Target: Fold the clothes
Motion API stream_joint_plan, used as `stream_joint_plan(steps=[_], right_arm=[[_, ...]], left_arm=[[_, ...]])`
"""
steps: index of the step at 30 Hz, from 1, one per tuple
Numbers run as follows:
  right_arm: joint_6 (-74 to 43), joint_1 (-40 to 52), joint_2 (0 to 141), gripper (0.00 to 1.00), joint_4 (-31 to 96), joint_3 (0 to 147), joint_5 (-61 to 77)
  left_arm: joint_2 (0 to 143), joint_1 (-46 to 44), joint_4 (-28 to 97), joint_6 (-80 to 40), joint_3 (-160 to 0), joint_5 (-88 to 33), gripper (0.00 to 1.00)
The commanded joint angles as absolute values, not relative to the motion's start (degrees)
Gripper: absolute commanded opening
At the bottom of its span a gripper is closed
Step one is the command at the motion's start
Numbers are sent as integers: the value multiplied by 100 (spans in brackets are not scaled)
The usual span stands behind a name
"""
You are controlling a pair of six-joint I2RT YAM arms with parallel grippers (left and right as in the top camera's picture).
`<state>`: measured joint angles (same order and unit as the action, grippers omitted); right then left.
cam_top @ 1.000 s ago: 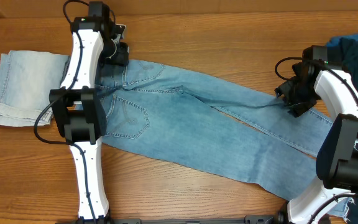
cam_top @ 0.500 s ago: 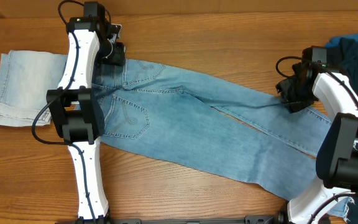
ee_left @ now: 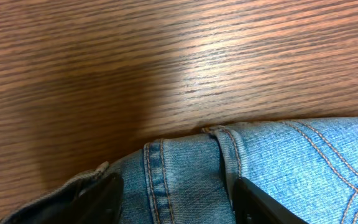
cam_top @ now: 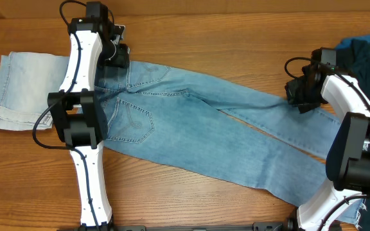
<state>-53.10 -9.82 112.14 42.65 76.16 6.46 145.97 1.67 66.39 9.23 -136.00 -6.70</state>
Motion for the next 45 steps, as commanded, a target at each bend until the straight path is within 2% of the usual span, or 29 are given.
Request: stream_joint_plan(steps=[1,8,13,21,31,33,34,35,37,38,39,40,41,43,45], right_arm=[[-4899,-725,11231,4,3769,7625,1066],[-4032,-235,11233,4,2832,7695,1166],[-4001,-113,11233,4,2298,7699,1013],[-3605,-161,11260,4,2171,8307,757],[-2921,-152,11957,5,2084,8523,777],[-2620,-143,11961,9,2062,8523,779],[-2436,-132,11961,14,2064,8545,775],[-2255,-121,11961,20,2106,8582,775],[-2014,-113,11961,39,2265,8724,753],[-1964,-113,11961,42,2377,8831,751],[-1966,-123,11961,51,2521,8980,709],[-1964,-132,11961,55,2659,9118,679],[-1942,-134,11961,60,2904,9341,604],[-1922,-134,11961,74,3291,9642,539],[-1922,-134,11959,80,3706,9904,539]], left_arm=[[14693,272,6641,1031,-13607,-683,59],[14693,274,6635,1028,-13607,-681,60],[14693,274,6635,856,-13607,-351,59],[14693,456,6578,78,-13607,-40,34],[14693,803,6657,-174,-13607,-198,32],[14693,838,6632,-185,-13607,-204,32],[14689,862,6613,-233,-13611,-268,31],[14687,875,6608,-239,-13644,-392,31],[14674,888,6606,-239,-13867,-703,30],[14656,886,6617,-248,-14040,-801,29],[14639,884,6646,-294,-14298,-915,31],[14630,867,6718,-329,-14573,-1013,31],[14619,836,6873,-375,-15017,-1103,34],[14615,790,7142,-390,-15622,-1103,48],[14615,768,7472,-388,-16064,-1092,55]])
